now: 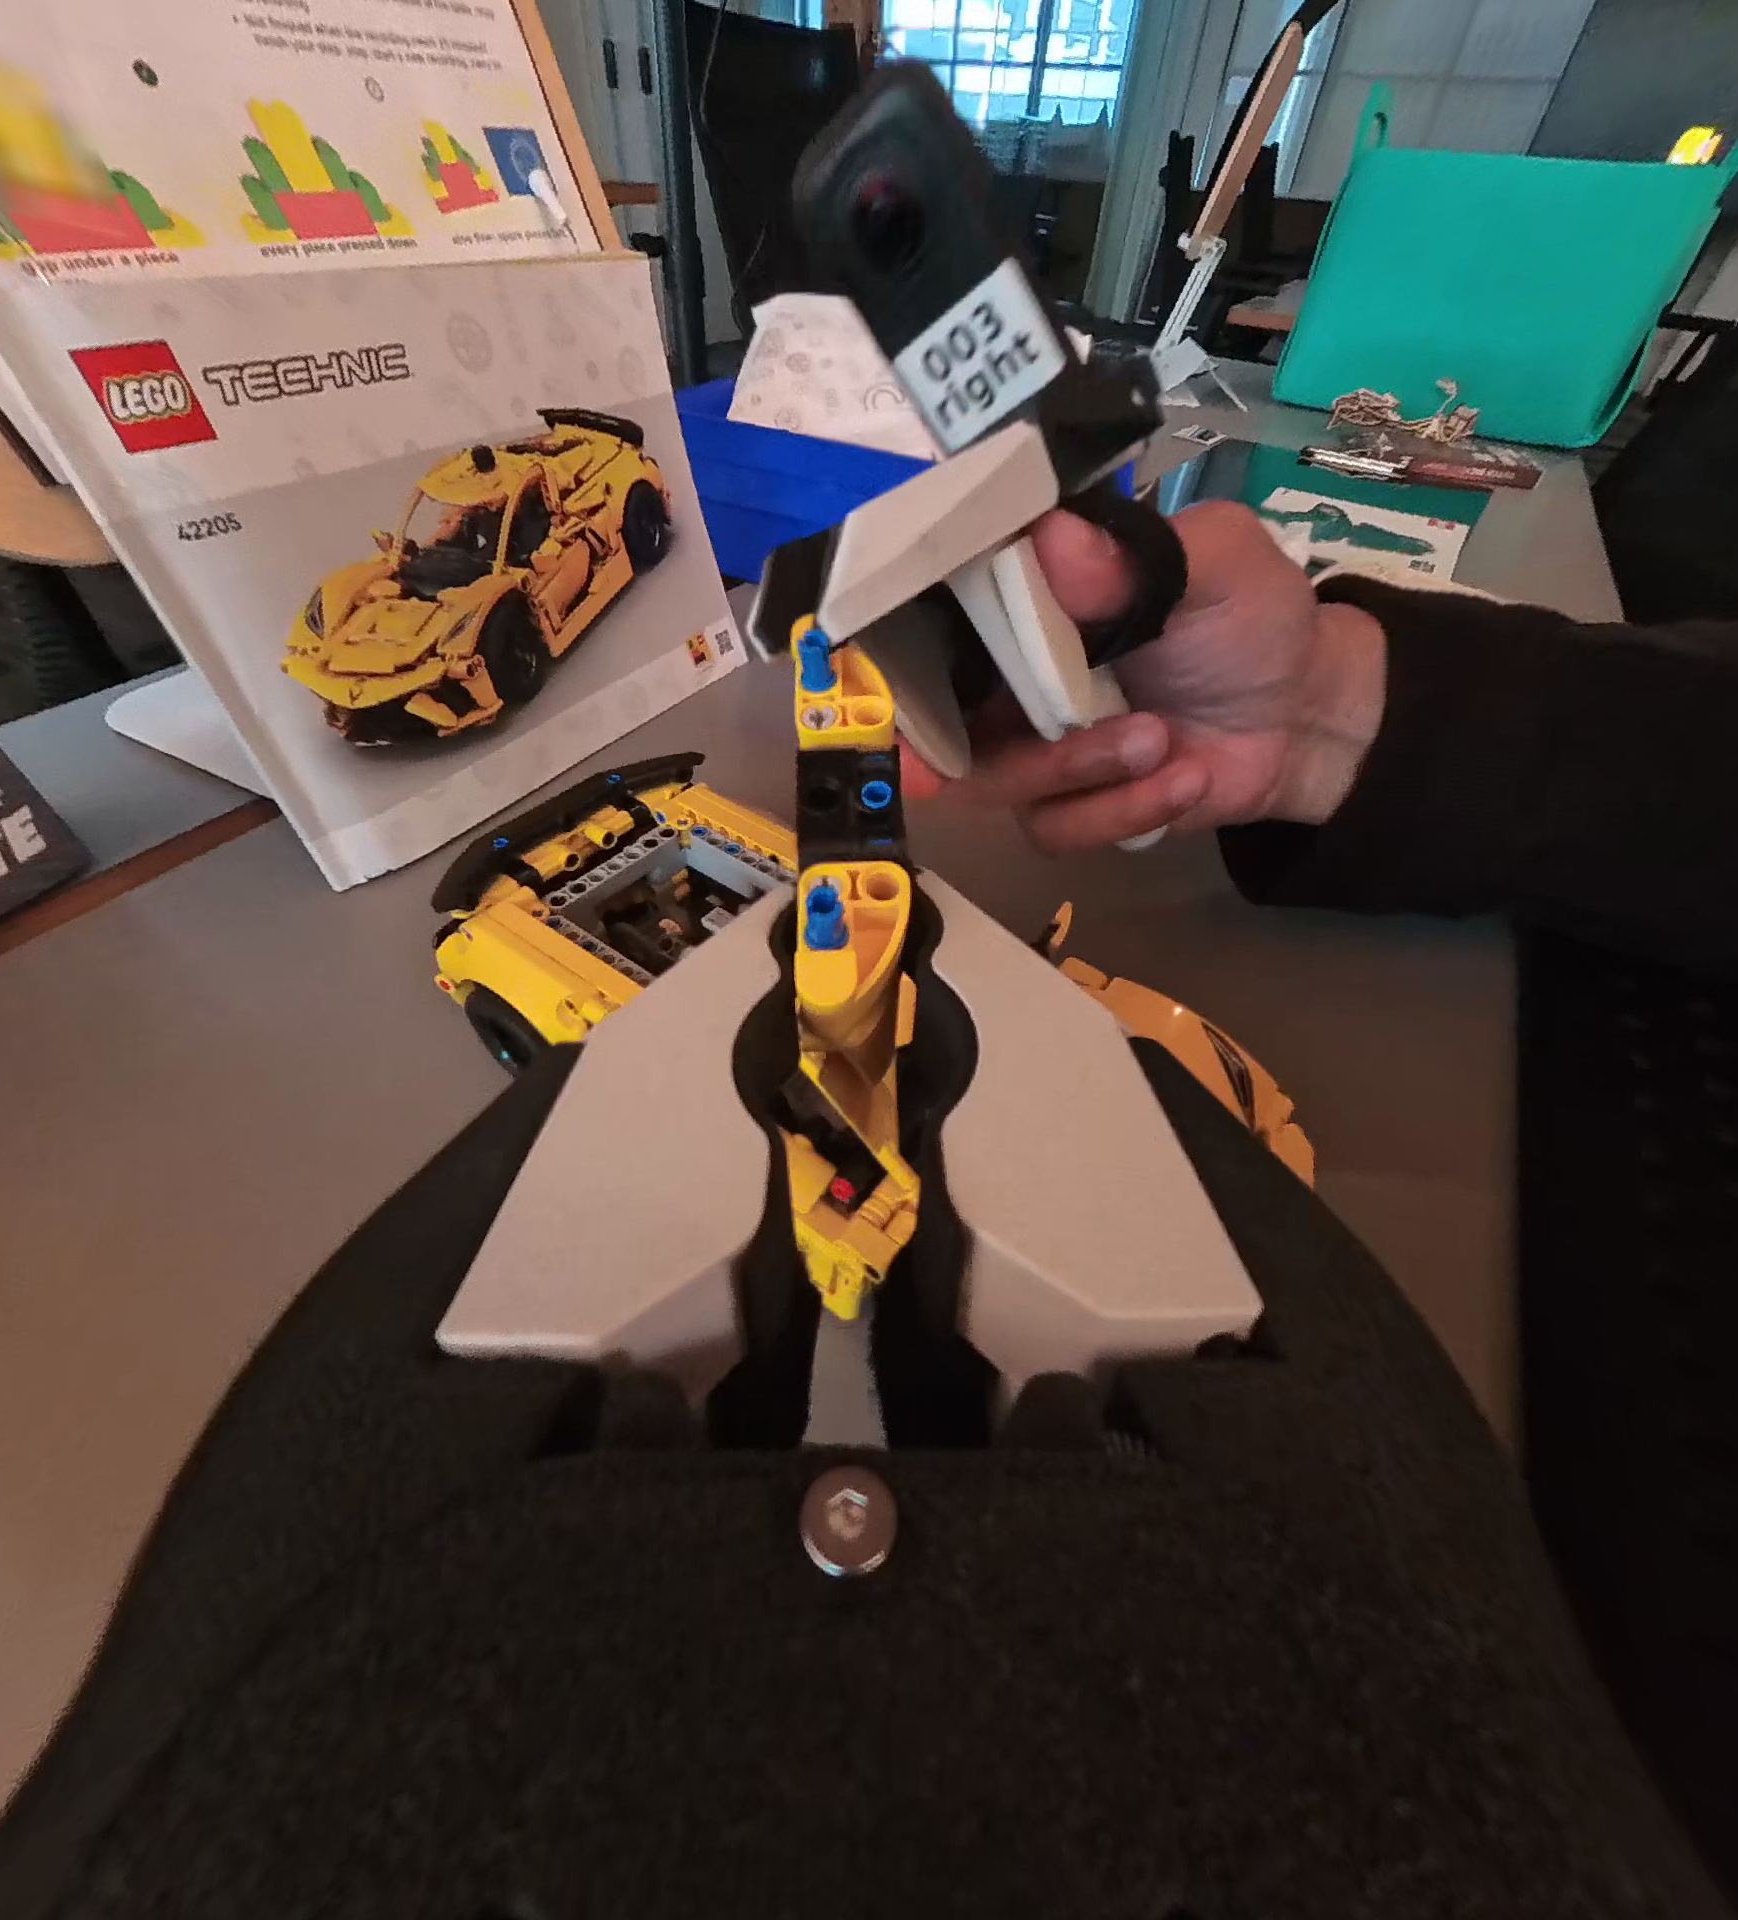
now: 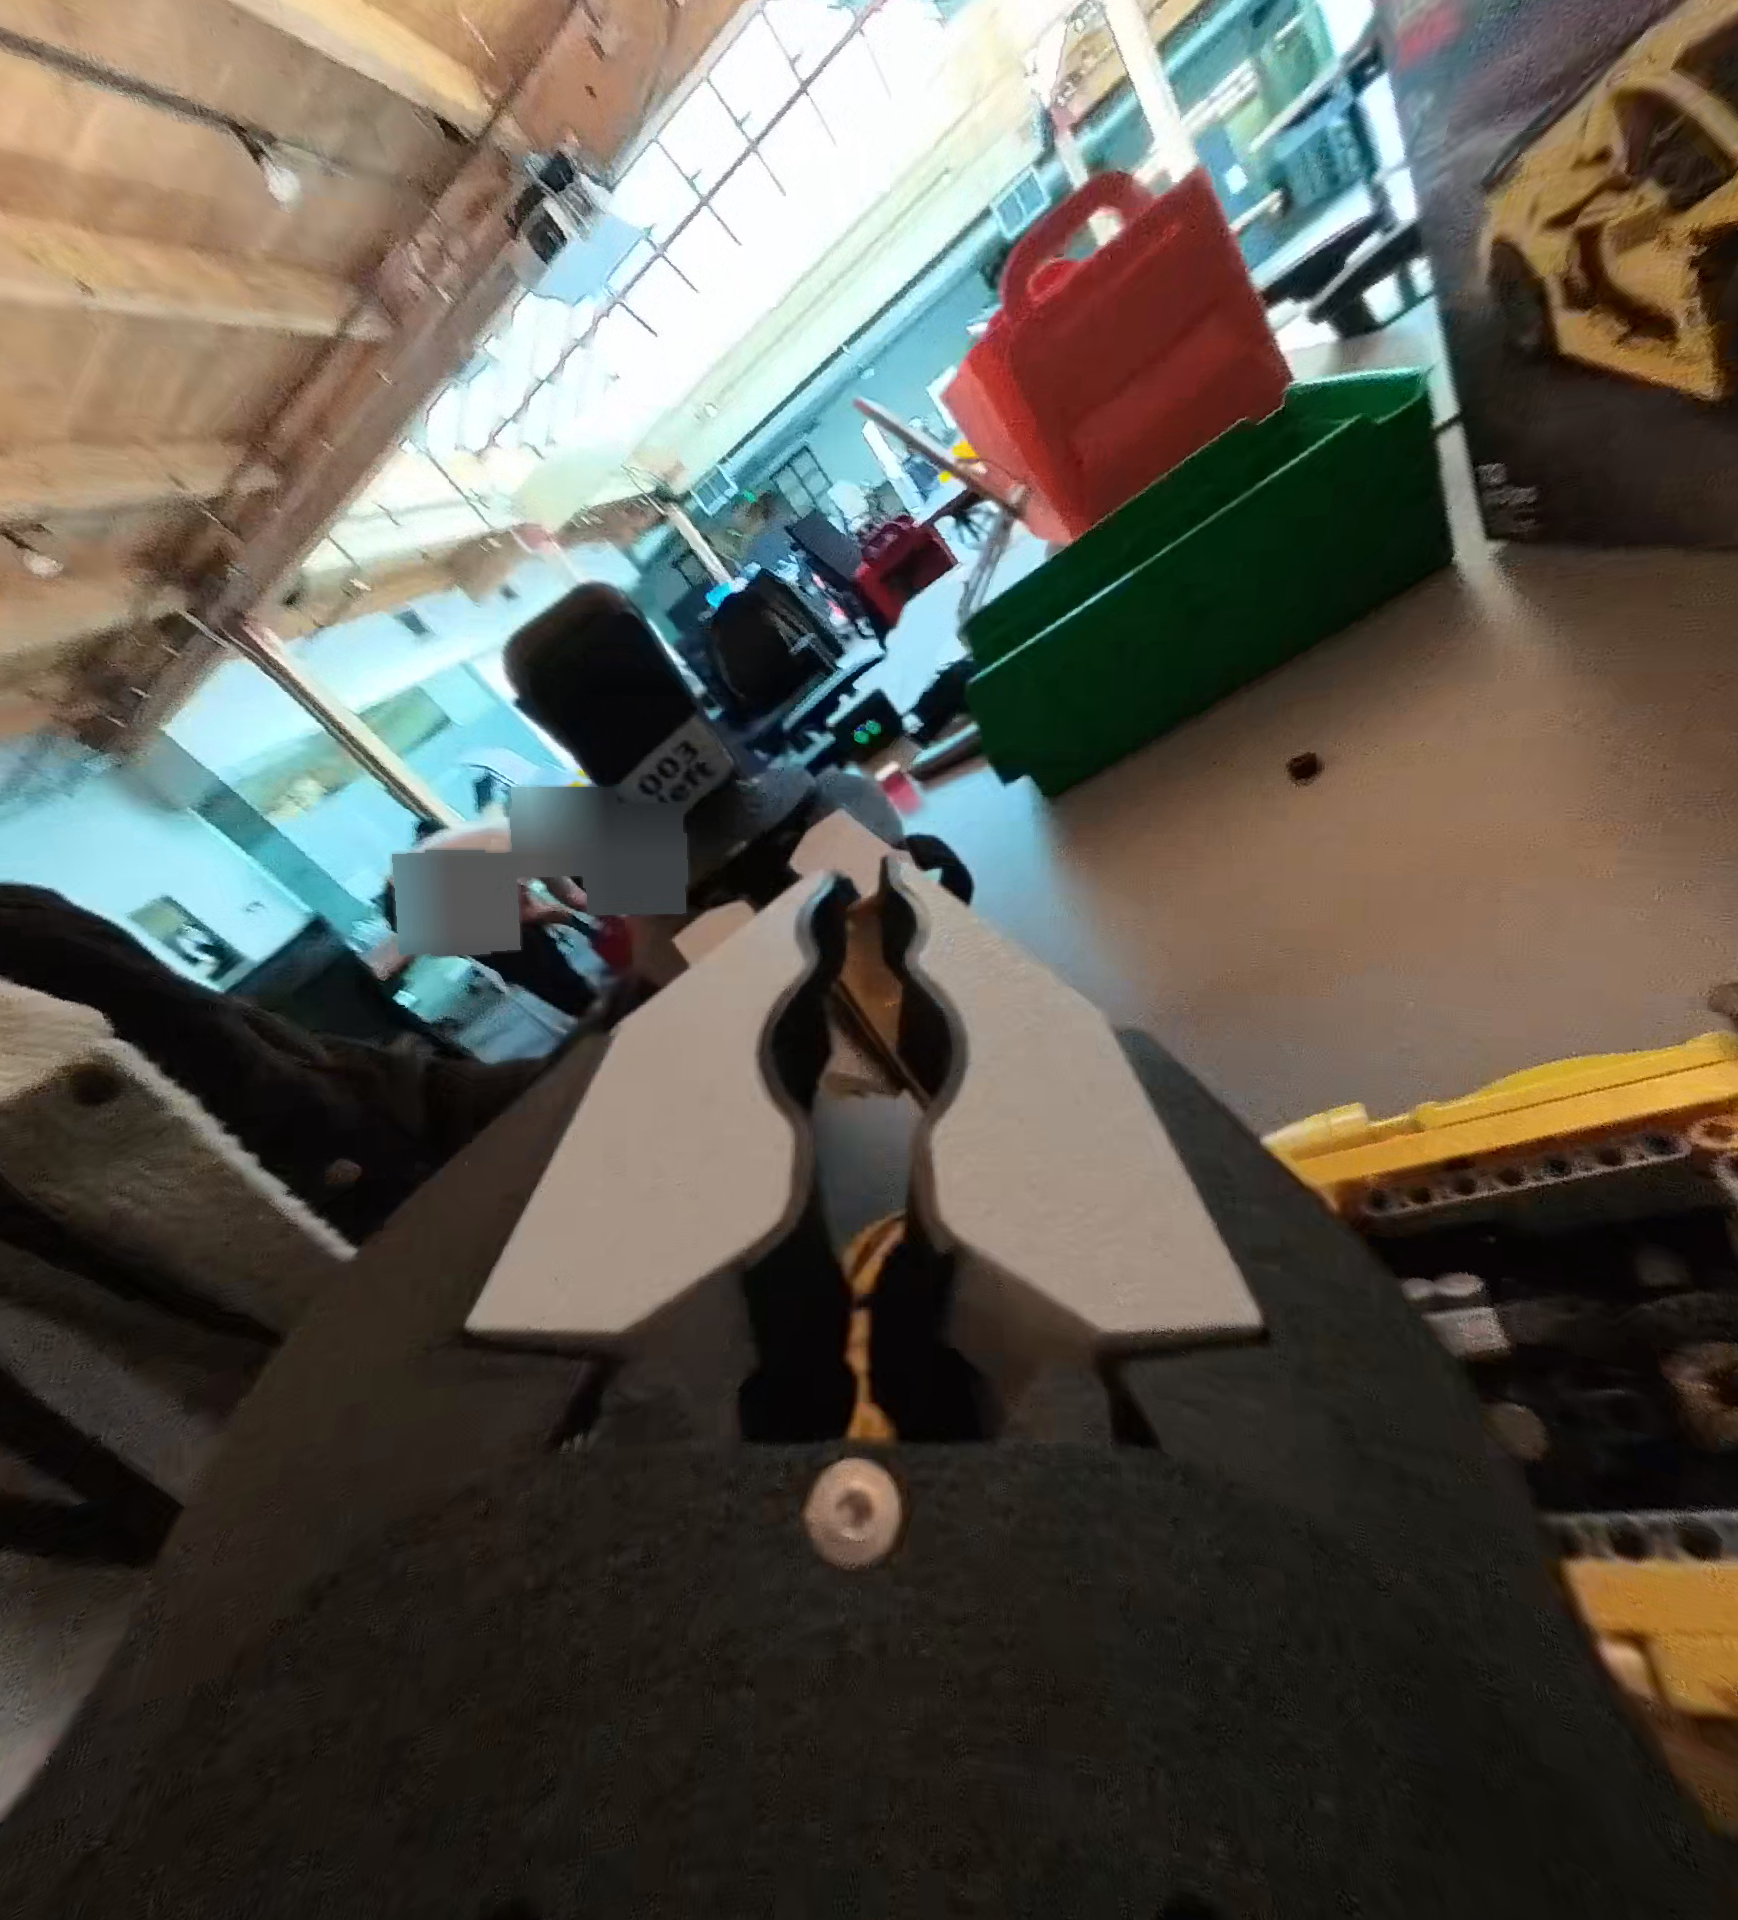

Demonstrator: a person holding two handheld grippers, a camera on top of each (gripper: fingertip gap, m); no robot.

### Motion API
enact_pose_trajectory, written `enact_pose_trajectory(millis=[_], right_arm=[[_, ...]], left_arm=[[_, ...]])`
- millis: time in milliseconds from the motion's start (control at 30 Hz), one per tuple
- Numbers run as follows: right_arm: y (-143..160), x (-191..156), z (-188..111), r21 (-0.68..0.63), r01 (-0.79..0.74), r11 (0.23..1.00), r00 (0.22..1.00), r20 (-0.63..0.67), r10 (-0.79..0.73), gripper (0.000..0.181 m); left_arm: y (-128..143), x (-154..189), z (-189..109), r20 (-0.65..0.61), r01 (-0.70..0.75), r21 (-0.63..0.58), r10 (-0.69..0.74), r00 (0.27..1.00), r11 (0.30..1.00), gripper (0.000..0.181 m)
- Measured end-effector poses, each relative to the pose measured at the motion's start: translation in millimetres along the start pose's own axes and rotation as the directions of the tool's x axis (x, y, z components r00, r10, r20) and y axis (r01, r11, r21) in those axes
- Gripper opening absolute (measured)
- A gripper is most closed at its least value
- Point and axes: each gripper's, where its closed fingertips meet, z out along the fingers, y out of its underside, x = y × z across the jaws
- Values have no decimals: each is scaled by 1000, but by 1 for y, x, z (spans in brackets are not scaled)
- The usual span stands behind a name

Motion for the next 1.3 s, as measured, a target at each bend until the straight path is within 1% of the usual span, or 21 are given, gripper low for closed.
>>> enact_pose_trajectory(millis=[33, 67, 100, 133, 167, 233, 300, 333, 400, 433, 467, 533, 633, 700, 733, 867, 967, 1000, 1067, 1200, 1300], right_arm=[[-17, 10, -11, 75, 63, 995, 992, -112, -54, 0], [-37, 14, -31, 147, 91, 985, 985, -160, -68, 0], [-52, 14, -52, 189, 130, 973, 977, -192, -93, 0], [-52, 20, -66, 114, 212, 970, 945, -277, -174, 0], [-45, 23, -72, 19, 266, 964, 913, -327, -245, 0], [-36, 12, -69, -40, 286, 957, 917, -278, -285, 0], [-29, 6, -58, -85, 379, 922, 884, -263, -387, 0], [-22, 1, -50, -120, 432, 894, 863, -231, -448, 1], [-5, 2, -35, -210, 488, 847, 821, -219, -527, 28], [5, 4, -30, -260, 495, 829, 811, -206, -548, 31], [13, 3, -26, -275, 499, 822, 812, -183, -555, 32], [18, -1, -19, -247, 486, 838, 833, -159, -530, 38], [29, -9, -8, -206, 383, 900, 913, -66, -404, 40], [35, -18, -2, -187, 318, 930, 947, 15, -321, 29], [37, -21, 0, -184, 293, 938, 956, 43, -290, 16], [32, -34, 1, -135, 171, 976, 978, 144, -151, 16], [32, -32, -3, -124, 126, 984, 979, 173, -104, 19], [32, -31, -5, -127, 118, 985, 980, 175, -95, 13], [29, -28, -4, -123, 151, 981, 979, 157, -131, 11], [25, -20, -5, -140, 157, 978, 984, 108, -142, 7], [26, -17, -6, -139, 139, 980, 987, 101, -125, 7]], left_arm=[[3, 1, 0, -4, -14, -16, 14, 1000, 1000, 15], [6, 3, -1, -8, -30, -25, 29, 1000, 999, 15], [5, 4, -1, -7, -28, -17, 28, 1000, 999, 15], [4, 3, -1, 2, -21, -8, 21, 1000, 1000, 15], [2, 2, -2, 0, -17, 2, 17, 1000, 1000, 15], [-1, 0, -2, 5, -17, 15, 17, 1000, 1000, 15], [1, 0, -2, 8, -13, 10, 13, 1000, 1000, 15], [2, 0, -1, 11, -13, 6, 13, 1000, 1000, 15], [2, 1, -1, 3, 0, 15, 0, 1000, 1000, 15], [0, 1, -2, -13, 25, 30, -25, 1000, 999, 15], [-3, 3, -3, -42, 65, 53, -63, 997, 997, 16], [-12, 7, -8, -131, 167, 104, -153, 980, 980, 16], [-25, 17, -16, -287, 309, 163, -254, 923, 937, 16], [-29, 21, -19, -359, 372, 169, -294, 886, 913, 16], [-29, 23, -20, -385, 389, 164, -304, 871, 907, 15], [-37, 26, -25, -462, 460, 181, -338, 820, 869, 15], [-42, 20, -31, -488, 513, 209, -366, 792, 833, 15], [-41, 18, -31, -485, 518, 208, -373, 791, 829, 15], [-42, 17, -32, -478, 516, 218, -371, 797, 828, 15], [-42, 15, -32, -435, 473, 232, -344, 832, 850, 15], [-39, 13, -31, -423, 473, 218, -354, 834, 853, 15]])
